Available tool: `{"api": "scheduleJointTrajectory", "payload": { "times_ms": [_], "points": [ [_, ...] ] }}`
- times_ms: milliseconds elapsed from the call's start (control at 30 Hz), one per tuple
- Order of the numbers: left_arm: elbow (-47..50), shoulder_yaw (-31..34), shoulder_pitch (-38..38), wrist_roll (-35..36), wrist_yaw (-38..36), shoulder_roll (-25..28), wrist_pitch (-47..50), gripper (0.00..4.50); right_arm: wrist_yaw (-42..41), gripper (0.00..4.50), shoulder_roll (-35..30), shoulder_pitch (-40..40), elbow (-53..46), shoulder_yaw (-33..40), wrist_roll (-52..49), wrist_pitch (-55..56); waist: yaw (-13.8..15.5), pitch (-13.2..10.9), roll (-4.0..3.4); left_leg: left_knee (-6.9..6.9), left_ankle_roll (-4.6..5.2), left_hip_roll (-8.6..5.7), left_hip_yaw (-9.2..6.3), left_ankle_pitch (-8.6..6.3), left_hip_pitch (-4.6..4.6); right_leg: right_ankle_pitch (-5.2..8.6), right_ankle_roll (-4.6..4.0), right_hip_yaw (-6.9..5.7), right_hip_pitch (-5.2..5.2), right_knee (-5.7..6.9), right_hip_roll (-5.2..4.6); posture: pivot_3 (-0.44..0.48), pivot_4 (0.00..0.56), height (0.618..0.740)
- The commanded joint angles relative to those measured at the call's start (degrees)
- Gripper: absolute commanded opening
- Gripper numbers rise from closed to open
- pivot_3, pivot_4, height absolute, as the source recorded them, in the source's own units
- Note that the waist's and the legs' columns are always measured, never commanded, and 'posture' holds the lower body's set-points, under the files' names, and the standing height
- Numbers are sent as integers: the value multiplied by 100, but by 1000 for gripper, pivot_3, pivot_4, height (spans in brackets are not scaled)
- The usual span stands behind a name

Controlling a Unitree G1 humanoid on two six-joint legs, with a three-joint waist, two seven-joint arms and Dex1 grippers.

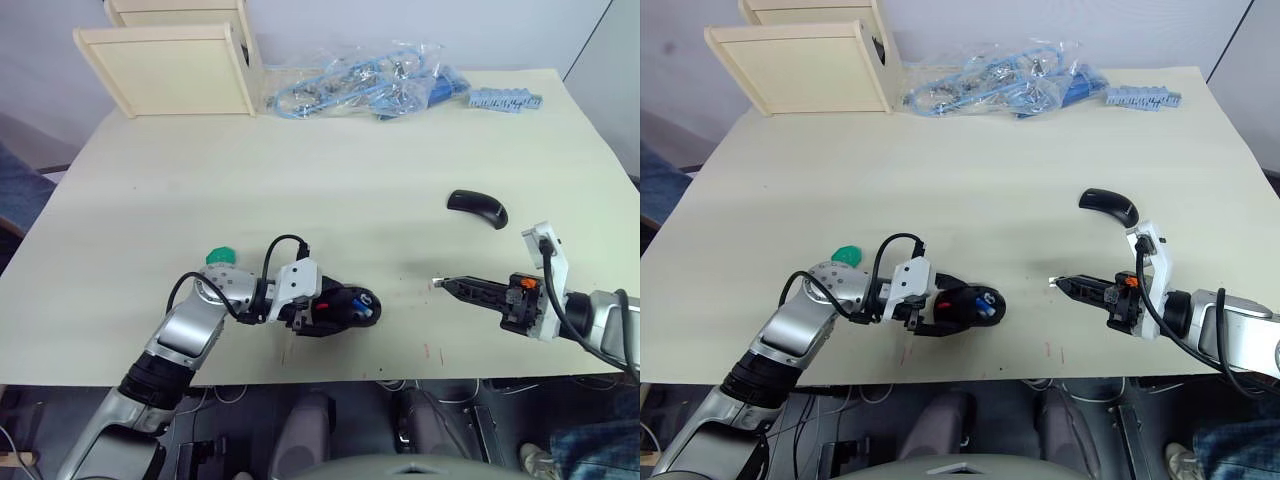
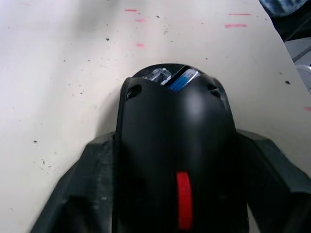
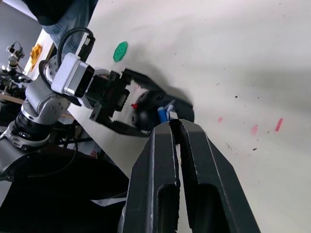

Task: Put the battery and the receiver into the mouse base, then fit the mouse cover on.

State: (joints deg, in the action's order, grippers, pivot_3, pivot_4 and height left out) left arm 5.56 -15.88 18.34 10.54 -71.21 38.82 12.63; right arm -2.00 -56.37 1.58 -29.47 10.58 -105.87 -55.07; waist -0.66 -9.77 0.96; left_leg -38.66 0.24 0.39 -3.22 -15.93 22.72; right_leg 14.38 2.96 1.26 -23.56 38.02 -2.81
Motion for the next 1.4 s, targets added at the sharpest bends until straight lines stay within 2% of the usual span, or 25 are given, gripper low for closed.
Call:
{"api": "scheduleJointTrajectory", "payload": {
  "times_ms": [33, 267, 400, 533, 667, 767, 933, 1133, 1400],
  "points": [
    [93, -11, 84, 14, -19, -7, -68, 2926, 7, 0, -107, 137, -188, 66, -176, 77, -2, 0, 0, 0, 0, 0, 1, 0, 0, 0, 0, 0, 0, -1, 0, 0, 150, 740],
    [242, 2, 140, 44, 64, -66, 103, 2926, 219, 0, -387, 790, -218, -277, -233, -53, -8, 0, 0, -1, 0, 0, -1, 0, 0, 0, 0, -1, 0, 0, 0, 0, 150, 740],
    [327, -109, 248, -171, 308, -123, 303, 2926, 664, 0, -661, 2061, -120, -1164, -191, -510, -31, -1, -2, -4, 0, 0, -2, 0, -2, 0, 0, 2, -1, 3, 0, 0, 150, 740],
    [357, -215, 306, -264, 347, -133, 419, 2926, 980, 0, -666, 3038, 117, -1857, -95, -914, -7, -1, -2, -6, 0, 1, -5, 0, 3, 0, -1, -4, -1, 1, 1, 0, 150, 740],
    [388, -297, 284, -355, 397, -108, 449, 2926, 1197, 0, -422, 3979, 364, -2471, 96, -1352, -9, -1, -2, -8, 0, -1, -7, 0, 8, -1, 1, 0, -4, -1, -4, 0, 150, 740],
    [341, -333, 258, -412, 476, -140, 440, 2926, 1398, 0, 13, 4812, 709, -3050, 380, -1840, -7, 0, -2, -8, 0, 0, -12, 0, 6, -1, 1, -1, -4, 0, -4, 0, 150, 740],
    [319, -386, 241, -445, 568, -223, 510, 2926, 1444, 0, 557, 5583, 1461, -3541, 540, -2425, 6, 0, -4, -9, 0, -4, -13, 0, 12, -2, 1, -9, -4, -1, -10, 0, 150, 740],
    [254, -449, 171, -488, 599, -269, 478, 2926, 1412, 0, 1099, 6147, 2208, -3795, 829, -3083, 10, 1, -4, -12, 0, -6, -14, 0, 12, -5, 5, -12, -3, 1, -11, 0, 150, 740],
    [261, -478, 130, -494, 556, -223, 517, 2926, 1491, 0, 1940, 6438, 2803, -3803, 1403, -3633, -10, 3, -7, -12, 0, -8, -13, 0, 12, -5, 5, -11, -4, 3, -11, 0, 150, 740]
  ]
}}
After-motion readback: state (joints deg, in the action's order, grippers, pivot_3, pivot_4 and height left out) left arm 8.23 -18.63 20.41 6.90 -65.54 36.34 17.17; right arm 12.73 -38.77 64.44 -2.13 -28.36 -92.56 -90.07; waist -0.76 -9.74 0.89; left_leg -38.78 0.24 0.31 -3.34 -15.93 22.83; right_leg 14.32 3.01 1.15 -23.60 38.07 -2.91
